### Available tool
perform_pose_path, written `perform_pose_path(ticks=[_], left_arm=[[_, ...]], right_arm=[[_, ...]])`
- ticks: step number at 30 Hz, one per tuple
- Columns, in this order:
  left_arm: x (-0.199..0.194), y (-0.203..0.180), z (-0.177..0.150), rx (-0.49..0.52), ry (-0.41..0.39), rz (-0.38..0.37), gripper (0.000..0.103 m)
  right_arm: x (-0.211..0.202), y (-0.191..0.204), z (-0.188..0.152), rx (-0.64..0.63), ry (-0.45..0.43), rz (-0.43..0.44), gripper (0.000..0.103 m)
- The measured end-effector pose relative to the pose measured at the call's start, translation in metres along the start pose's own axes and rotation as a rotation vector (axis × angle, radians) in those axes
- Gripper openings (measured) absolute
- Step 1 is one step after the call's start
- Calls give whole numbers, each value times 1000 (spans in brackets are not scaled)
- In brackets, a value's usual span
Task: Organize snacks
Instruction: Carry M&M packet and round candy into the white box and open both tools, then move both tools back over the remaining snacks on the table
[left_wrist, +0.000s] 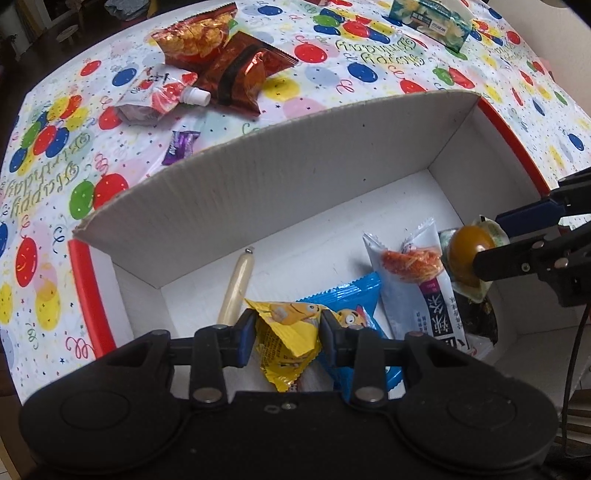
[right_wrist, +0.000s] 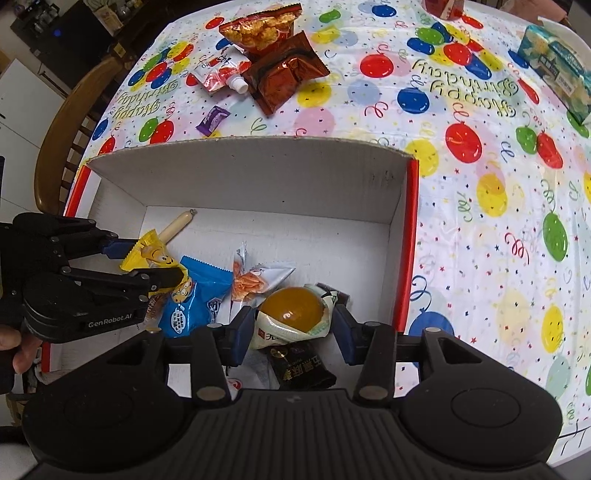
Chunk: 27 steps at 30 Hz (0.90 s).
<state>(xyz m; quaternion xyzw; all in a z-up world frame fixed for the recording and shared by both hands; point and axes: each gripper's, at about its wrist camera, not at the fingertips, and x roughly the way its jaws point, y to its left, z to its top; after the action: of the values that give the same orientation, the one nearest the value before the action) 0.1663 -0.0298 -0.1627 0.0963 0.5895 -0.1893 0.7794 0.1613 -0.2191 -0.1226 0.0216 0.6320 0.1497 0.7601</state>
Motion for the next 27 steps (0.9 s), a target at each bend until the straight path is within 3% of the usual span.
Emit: perform_pose_path(ticks=[8, 11, 14, 17, 19, 27], left_arm=[[-7, 1, -2, -9, -15, -29, 38], [-13, 1, -3, -14, -25, -45, 42], [-23, 1, -5, -14, -48, -67, 52], [-35, -1, -7, -14, -79, -77, 64], [-43, -2, -8, -10, -102, -76, 73], [-81, 2, -8, -10, -203, -75, 84]], right_arm=[[-11, 1, -1, 22, -19, 19, 48], [-17, 2, -2, 28, -34, 19, 54], [-25, 3, -3, 37, -49, 32, 55], [-33, 5, -4, 52, -63, 58, 67], [-40, 8, -5, 58, -77, 77, 69], [-67, 20, -1, 35, -141, 95, 85]])
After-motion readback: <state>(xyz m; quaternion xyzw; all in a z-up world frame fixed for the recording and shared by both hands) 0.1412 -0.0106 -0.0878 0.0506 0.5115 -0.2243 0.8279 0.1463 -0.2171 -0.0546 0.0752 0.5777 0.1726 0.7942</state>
